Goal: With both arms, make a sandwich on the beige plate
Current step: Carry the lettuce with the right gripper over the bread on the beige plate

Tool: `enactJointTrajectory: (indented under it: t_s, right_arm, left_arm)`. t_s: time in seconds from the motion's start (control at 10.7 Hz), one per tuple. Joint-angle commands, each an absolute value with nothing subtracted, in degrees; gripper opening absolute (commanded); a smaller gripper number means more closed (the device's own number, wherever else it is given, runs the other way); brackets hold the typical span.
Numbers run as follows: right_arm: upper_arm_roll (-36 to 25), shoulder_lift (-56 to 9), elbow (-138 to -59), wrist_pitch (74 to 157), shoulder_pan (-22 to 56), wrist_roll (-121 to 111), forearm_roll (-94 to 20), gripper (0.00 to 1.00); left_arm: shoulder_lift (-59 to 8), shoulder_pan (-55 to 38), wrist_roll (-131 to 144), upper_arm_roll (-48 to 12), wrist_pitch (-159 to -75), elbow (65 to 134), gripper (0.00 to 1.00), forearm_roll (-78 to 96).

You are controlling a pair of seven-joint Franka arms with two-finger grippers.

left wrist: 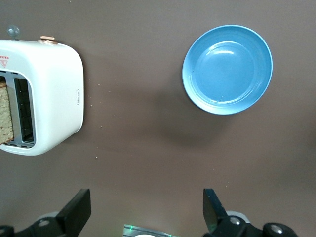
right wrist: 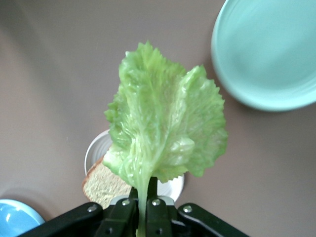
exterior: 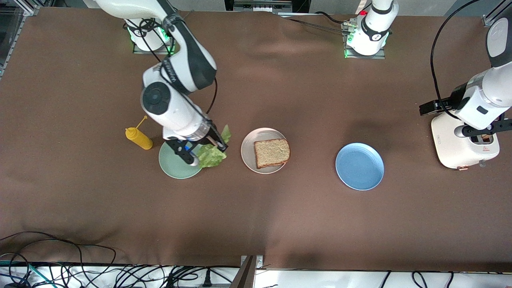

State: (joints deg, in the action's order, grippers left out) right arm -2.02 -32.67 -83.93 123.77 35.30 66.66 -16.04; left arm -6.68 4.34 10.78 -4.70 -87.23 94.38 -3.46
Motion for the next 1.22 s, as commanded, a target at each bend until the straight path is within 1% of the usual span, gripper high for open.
enactJointTrajectory:
  t_s: [0.0,0.09,0.28,0.47,0.56,0.66,0.75,0.84,0.94,1.03,1.12]
  right_arm:
    - [-2.3,-40.5,-77.1,127.8,38.5,69.8,-17.1,0.00]
    - [-1.9,-43.2,-75.3,131.1,38.8,70.0,-17.2,0.00]
    - [2.2,-47.4,-73.8,139.5,38.9,71.4,-17.1,0.00]
    - [2.5,-50.6,-73.8,147.5,42.3,71.7,-17.4,0.00]
    - [2.6,-51.6,-73.7,149.0,42.5,71.5,-17.4,0.00]
    - [2.5,-52.1,-73.7,149.1,43.4,70.7,-16.8,0.00]
    - [2.4,-52.3,-73.8,148.8,45.4,71.2,-16.4,0.05]
    - [2.1,-52.1,-74.0,147.6,45.8,71.4,-16.3,0.07]
    - [1.8,-51.9,-74.0,143.0,45.8,71.5,-16.3,0.10]
    - [1.2,-51.9,-73.8,140.5,45.3,71.4,-16.3,0.16]
    - [0.2,-51.7,-73.4,137.3,45.3,71.1,-16.3,0.11]
  left_arm:
    - [-6.3,5.5,9.5,-5.2,-86.9,94.9,1.00,-2.3]
    - [-6.3,5.8,9.5,-5.2,-86.7,95.4,1.00,-2.3]
    - [-6.4,5.9,9.5,-5.0,-86.7,95.5,1.00,-2.3]
    - [-6.9,6.5,9.5,-5.0,-86.9,95.4,1.00,-2.3]
    - [-7.0,6.5,9.5,-5.0,-86.8,95.5,1.00,-2.2]
    - [-7.0,6.4,9.5,-5.0,-86.8,95.5,1.00,-2.2]
    - [-7.0,6.5,9.5,-5.0,-86.8,95.5,1.00,-2.2]
    - [-7.0,6.5,9.5,-5.0,-86.7,95.5,1.00,-2.2]
    - [-7.1,6.5,9.5,-5.0,-86.7,95.5,1.00,-2.2]
    - [-7.1,6.5,9.5,-5.0,-86.7,95.5,1.00,-2.2]
    - [-7.1,6.6,9.5,-5.0,-86.7,95.5,1.00,-2.2]
